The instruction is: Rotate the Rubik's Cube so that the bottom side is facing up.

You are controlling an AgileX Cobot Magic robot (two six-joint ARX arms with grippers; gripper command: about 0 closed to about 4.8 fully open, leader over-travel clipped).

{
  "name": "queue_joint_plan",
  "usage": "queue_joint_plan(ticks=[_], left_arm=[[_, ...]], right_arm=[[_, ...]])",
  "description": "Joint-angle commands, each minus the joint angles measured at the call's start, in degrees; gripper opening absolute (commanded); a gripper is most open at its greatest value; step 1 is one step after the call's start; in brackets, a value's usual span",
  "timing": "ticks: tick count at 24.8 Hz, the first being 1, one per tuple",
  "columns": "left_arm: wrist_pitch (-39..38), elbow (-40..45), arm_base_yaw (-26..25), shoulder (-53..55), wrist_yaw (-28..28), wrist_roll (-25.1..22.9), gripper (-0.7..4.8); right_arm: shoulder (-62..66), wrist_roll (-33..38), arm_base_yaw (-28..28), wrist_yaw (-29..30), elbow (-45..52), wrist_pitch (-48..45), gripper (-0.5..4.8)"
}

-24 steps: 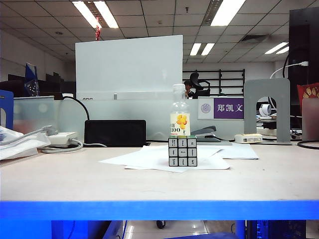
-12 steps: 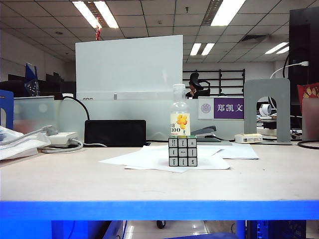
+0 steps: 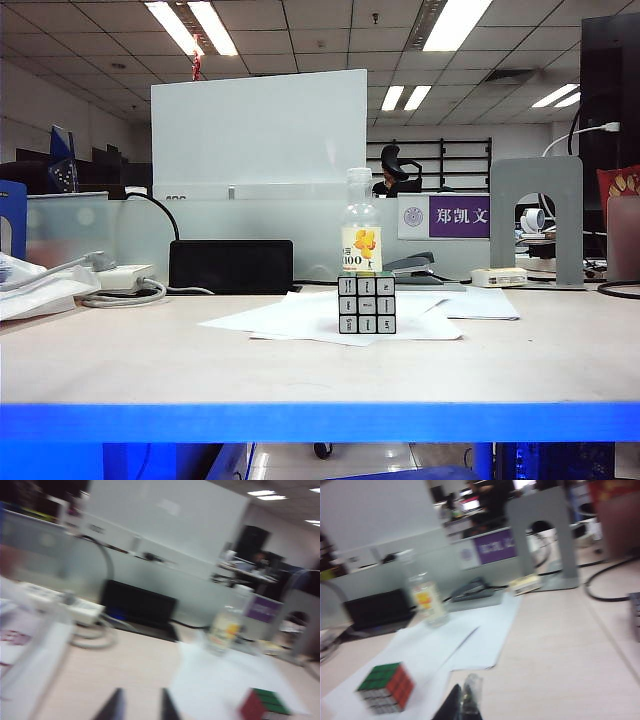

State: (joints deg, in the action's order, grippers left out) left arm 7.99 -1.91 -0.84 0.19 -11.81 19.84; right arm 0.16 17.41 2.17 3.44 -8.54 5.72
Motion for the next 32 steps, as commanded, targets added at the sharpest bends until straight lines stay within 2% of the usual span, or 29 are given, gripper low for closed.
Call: queue_joint_plan(ticks=[1, 3, 5, 6, 9, 12, 16, 20, 21, 22, 24, 25, 28, 30, 32], left_arm=[[-1.16, -4.09, 0.39, 0.92, -3.91, 1.77, 0.96], [-1.16, -6.29, 1.25, 3.48, -5.46, 1.81, 1.0], [-1.2, -10.49, 3.91, 10.19, -7.96, 2.51, 1.31], [-1.18, -14.21, 7.02, 16.11, -8.79, 2.91, 1.62], [-2.29, -22.62, 14.49, 29.79, -8.04, 2.01, 1.62], [-6.78, -30.95, 19.96, 41.81, -4.7, -0.94, 1.62], [-13.79, -42.51, 25.66, 56.85, -4.28, -4.52, 1.62], [-22.36, -54.69, 29.73, 69.37, -2.58, -4.85, 1.67], [-24.46, -57.55, 30.47, 72.13, -1.92, -4.83, 1.86], [-27.45, -61.22, 31.04, 75.32, -1.62, -4.72, 2.03], [-32.48, -67.8, 31.47, 80.94, -2.6, -3.54, 2.05], [-37.33, -74.05, 32.11, 86.07, -2.82, -1.33, 2.05], [-45.99, -85.37, 32.44, 94.57, -4.55, -0.28, 2.06], [-51.69, -94.44, 33.46, 101.35, -4.96, -0.26, 2.06], [-53.83, -99.06, 33.83, 104.65, -4.94, -0.31, 2.06]], right_arm=[[-0.09, 0.59, -0.02, 1.25, -6.12, 9.94, -0.06], [-0.04, 0.59, -0.02, 2.67, -8.96, 13.03, -0.06], [0.5, 0.63, -0.02, 7.3, -11.78, 14.71, -0.06], [1.99, 1.16, -0.02, 10.56, -13.73, 15.91, -0.06], [8.7, 2.54, -0.02, 16.72, -18.43, 19.39, -0.06], [16.7, 2.58, -0.02, 21.42, -23.91, 23.96, -0.06], [27.96, 2.54, -0.02, 26.86, -34.42, 33.9, -0.06], [35.95, 0.74, 0.07, 32.81, -44.3, 44.46, -0.05], [37.05, -0.68, 0.09, 33.86, -46.27, 46.66, -0.05], [37.42, -1.46, 0.09, 34.05, -47.54, 47.98, -0.04], [37.66, -1.79, 0.04, 33.44, -49.33, 49.94, 0.14], [37.18, -2.82, 0.0, 32.85, -49.88, 51.84, 0.64], [36.04, -2.93, 0.09, 30.99, -49.83, 54.51, 1.23], [34.34, -2.91, 0.11, 31.04, -49.77, 54.8, 1.28], [32.89, -2.89, 0.13, 30.32, -49.77, 54.36, 1.28]])
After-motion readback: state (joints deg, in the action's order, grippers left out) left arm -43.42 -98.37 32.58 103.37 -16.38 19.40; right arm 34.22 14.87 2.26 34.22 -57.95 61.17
